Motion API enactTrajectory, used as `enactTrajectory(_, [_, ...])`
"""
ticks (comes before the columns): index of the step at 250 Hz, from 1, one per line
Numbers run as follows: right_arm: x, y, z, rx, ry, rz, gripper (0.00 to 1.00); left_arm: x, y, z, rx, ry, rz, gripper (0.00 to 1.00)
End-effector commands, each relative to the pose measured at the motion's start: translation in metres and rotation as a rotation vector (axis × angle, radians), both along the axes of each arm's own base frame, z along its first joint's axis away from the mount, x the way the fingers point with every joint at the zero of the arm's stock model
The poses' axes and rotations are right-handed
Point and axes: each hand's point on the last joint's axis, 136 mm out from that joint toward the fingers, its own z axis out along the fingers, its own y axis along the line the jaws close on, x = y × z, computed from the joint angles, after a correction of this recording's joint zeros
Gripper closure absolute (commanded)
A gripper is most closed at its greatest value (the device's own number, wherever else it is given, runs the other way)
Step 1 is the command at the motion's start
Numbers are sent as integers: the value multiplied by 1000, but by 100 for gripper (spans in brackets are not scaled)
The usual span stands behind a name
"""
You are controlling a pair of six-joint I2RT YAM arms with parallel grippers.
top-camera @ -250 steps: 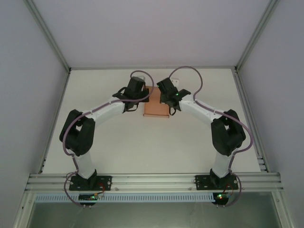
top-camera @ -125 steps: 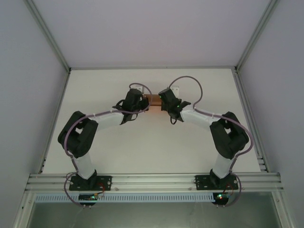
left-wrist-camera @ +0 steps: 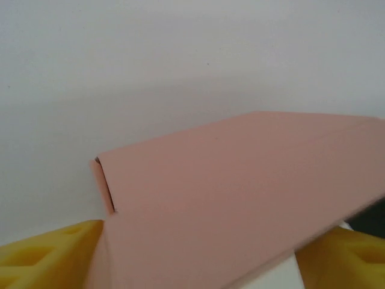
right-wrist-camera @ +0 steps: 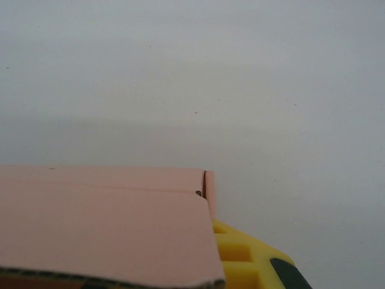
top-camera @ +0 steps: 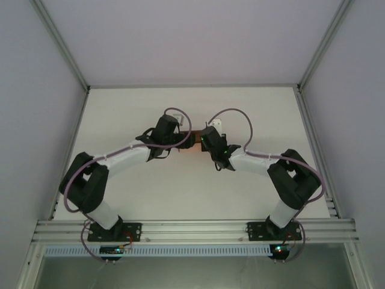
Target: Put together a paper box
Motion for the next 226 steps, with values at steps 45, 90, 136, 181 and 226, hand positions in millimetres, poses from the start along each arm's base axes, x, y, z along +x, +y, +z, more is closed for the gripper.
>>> enactTrajectory(45, [-18,5,-18,-50,18,64,98,-7,42,42,-43,67,143,0])
enactTrajectory(90, [-21,6,-19,-71,7,73,96,20,56,21,-187,216,217,1])
enactTrajectory(136, [-25,10,-20,-76,0,88,94,24,33,-11,-273,343,143,8])
enactTrajectory(181, [-30,16,-18,-78,-14,101,89,13,20,-43,-334,445,112,25])
enactTrajectory(226, [-41,16,-22,-83,-11,115,86,1,23,-65,-354,492,128,32])
